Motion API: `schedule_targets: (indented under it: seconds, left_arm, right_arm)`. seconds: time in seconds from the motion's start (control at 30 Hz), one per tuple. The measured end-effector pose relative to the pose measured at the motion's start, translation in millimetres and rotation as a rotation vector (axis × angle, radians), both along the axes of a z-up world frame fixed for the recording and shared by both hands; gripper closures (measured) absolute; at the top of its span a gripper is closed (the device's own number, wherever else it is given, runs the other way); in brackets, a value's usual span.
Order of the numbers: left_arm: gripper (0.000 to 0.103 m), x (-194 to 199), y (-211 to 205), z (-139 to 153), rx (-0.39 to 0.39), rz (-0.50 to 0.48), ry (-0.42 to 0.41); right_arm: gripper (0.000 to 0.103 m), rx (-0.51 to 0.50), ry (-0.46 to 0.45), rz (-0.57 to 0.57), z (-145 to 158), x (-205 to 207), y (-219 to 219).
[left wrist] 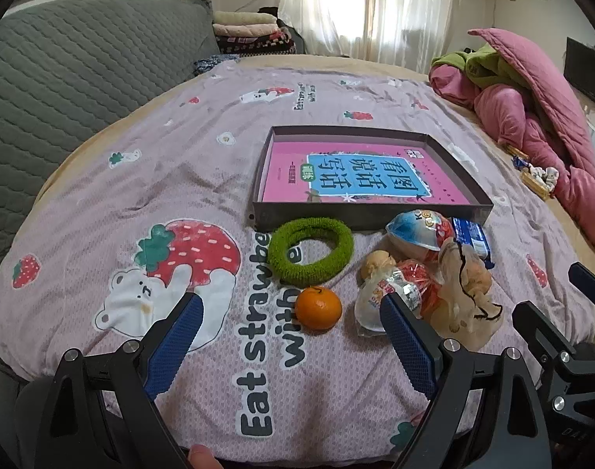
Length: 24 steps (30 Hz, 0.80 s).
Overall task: Organize objects
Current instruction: 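Move the left tool toward the orange while the right tool approaches the mesh bag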
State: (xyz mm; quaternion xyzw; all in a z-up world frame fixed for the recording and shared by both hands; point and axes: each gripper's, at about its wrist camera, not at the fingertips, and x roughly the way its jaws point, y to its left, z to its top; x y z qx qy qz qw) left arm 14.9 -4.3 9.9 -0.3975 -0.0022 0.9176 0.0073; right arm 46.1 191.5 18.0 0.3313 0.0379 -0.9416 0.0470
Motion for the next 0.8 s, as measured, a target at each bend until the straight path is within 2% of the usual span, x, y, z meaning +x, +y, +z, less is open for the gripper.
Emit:
schedule_targets:
  seconds: [0.33, 0.53, 0.8]
  left_arm:
    - [0.011, 3, 0, -14, -0.009, -0.019, -0.052]
    - [0.011, 6, -3, -24, -0.038, -0.016, -0.055]
    - [0.011, 2, -5, -35, -0.017, -0.031, -0.086]
  right_arm:
    - [0.002, -0.012, -0.017, 0.002, -6, 4, 3]
    - [0.002, -0.017, -0.035, 0.021, -15, 6, 1]
    - [0.002, -0.012, -0.054, 0.041, -25, 6, -2]
